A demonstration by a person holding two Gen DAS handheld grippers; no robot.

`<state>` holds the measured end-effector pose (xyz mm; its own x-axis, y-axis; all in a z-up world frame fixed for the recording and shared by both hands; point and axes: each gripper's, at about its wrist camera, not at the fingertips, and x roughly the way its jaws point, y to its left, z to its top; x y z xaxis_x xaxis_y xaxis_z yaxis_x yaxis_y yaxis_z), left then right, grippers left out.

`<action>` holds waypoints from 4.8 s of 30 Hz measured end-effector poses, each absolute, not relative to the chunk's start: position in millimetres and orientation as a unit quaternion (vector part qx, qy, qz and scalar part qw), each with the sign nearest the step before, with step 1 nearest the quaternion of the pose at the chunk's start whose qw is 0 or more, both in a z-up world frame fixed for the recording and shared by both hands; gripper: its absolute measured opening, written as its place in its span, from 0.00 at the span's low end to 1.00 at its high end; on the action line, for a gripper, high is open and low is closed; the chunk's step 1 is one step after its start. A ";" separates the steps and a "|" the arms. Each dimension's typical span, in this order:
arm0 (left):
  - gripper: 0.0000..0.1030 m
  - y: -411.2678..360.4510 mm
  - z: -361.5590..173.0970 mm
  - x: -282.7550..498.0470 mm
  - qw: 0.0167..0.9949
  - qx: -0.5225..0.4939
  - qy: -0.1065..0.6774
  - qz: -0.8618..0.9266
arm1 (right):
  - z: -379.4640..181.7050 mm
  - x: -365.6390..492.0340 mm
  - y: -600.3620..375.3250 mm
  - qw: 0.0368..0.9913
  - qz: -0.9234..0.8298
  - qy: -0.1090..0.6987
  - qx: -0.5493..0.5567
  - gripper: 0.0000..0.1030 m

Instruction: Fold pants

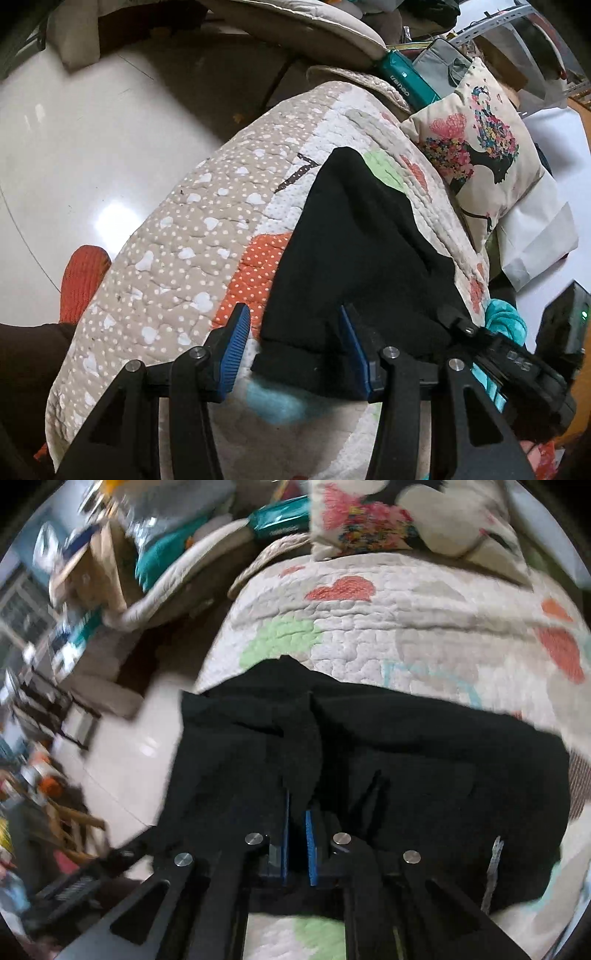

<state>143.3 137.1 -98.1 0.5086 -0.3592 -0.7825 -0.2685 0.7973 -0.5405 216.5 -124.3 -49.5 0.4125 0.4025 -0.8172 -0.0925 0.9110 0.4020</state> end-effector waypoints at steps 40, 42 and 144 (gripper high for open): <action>0.47 137.1 -30.7 81.6 0.885 -0.192 0.423 -0.019 | -49.5 133.0 -227.6 0.849 0.090 0.409 0.323 0.40; 0.47 135.0 -21.3 77.3 0.892 -0.186 0.411 -0.015 | -55.8 133.4 -227.6 0.840 0.093 0.420 0.331 0.40; 0.39 27.8 -5.8 278.8 0.803 -0.171 0.490 -0.294 | 5.1 160.6 -120.7 0.912 0.177 0.355 0.107 0.20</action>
